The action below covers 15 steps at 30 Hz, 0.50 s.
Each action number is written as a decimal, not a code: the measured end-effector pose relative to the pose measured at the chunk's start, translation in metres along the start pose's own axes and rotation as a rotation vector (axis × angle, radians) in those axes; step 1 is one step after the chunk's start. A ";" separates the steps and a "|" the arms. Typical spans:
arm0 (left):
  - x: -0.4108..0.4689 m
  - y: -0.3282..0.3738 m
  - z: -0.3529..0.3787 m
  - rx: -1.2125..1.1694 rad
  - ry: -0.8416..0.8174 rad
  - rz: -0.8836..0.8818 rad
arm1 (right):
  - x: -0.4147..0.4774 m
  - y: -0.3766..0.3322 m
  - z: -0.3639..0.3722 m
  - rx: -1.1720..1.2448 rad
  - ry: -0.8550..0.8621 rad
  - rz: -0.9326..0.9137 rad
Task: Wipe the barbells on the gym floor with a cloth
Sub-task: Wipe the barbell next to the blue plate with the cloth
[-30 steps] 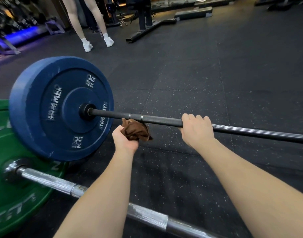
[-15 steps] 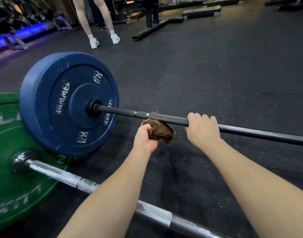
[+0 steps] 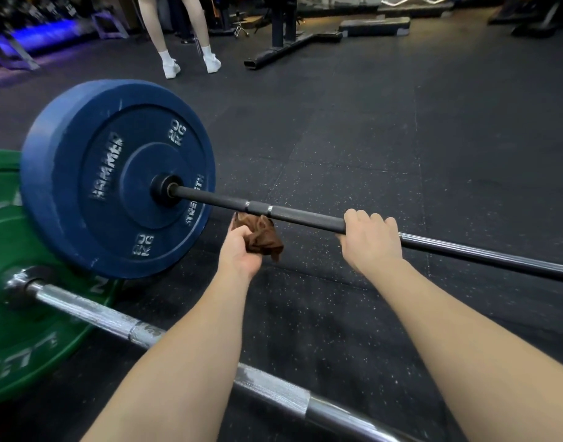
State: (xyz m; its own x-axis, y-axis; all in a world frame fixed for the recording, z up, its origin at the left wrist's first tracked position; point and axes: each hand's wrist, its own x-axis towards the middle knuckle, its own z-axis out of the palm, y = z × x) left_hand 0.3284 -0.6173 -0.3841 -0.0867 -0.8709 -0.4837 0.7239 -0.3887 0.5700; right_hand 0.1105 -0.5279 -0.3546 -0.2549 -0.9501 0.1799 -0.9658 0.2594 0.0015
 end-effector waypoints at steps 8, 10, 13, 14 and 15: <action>-0.025 -0.043 0.029 0.227 -0.194 -0.103 | 0.000 -0.001 0.001 0.005 0.008 0.006; -0.024 -0.047 0.031 0.235 -0.192 -0.100 | 0.000 -0.001 0.001 0.004 0.010 0.005; -0.020 -0.052 0.033 0.166 -0.121 -0.119 | 0.000 -0.001 -0.001 0.009 -0.005 -0.001; -0.018 -0.052 0.033 0.155 -0.109 -0.111 | 0.000 -0.001 -0.001 0.008 -0.009 -0.002; -0.017 -0.052 0.033 0.158 -0.108 -0.107 | 0.000 -0.001 -0.002 0.009 -0.011 -0.003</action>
State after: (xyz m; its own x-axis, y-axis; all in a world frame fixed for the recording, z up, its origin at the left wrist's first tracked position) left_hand 0.2698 -0.5924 -0.3840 -0.2358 -0.8461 -0.4781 0.5911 -0.5153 0.6205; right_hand 0.1114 -0.5280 -0.3530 -0.2522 -0.9528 0.1687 -0.9670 0.2548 -0.0065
